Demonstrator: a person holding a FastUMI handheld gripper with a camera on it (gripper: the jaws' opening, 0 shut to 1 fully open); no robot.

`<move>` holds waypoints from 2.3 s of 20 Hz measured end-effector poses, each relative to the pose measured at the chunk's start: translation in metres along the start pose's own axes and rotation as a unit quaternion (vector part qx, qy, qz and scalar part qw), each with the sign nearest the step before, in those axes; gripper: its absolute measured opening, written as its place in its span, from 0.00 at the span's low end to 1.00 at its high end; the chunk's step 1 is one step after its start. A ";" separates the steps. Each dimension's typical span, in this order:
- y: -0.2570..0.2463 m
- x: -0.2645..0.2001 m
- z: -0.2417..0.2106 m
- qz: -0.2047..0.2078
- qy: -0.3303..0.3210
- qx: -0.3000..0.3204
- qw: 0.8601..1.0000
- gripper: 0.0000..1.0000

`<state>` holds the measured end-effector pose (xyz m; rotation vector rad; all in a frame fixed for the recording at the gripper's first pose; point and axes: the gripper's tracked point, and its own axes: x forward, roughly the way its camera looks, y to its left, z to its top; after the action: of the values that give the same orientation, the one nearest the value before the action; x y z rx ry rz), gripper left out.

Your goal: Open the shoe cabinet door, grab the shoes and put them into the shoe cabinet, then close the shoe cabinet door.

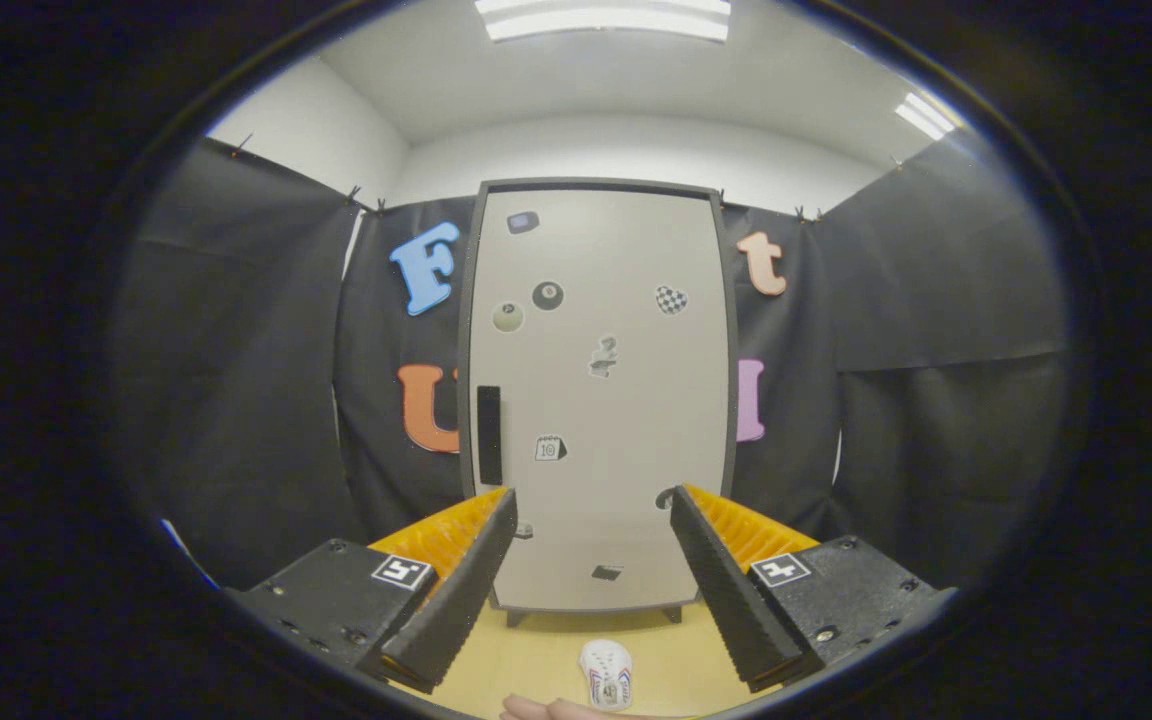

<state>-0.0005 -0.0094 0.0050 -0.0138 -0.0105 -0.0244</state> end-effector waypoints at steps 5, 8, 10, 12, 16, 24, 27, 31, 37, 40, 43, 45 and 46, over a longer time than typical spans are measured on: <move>0.018 0.011 -0.012 0.022 0.020 0.010 1.000 1.00; 0.027 0.023 -0.012 0.025 0.020 0.010 0.999 1.00; 0.029 0.036 0.001 0.019 -0.009 0.000 1.000 1.00; 0.040 0.054 0.003 0.030 -0.017 -0.005 0.999 1.00; 0.071 0.093 -0.002 0.068 0.004 0.015 0.998 1.00; 0.130 0.187 -0.020 0.086 0.028 0.002 0.996 1.00; 0.130 0.213 -0.028 0.049 0.037 -0.012 0.998 0.99; 0.127 0.237 -0.032 0.044 0.064 0.040 0.996 0.79; 0.136 0.259 -0.054 0.046 0.119 0.062 0.990 0.44; 0.135 0.260 -0.057 0.025 0.111 0.031 0.993 0.33; 0.134 0.260 -0.057 0.035 0.106 0.049 0.993 0.28; 0.132 0.257 -0.059 0.033 0.103 0.043 0.993 0.27; 0.131 0.257 -0.058 0.031 0.102 0.035 0.994 0.27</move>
<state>0.2599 0.1143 -0.0524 0.0591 0.1937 0.0371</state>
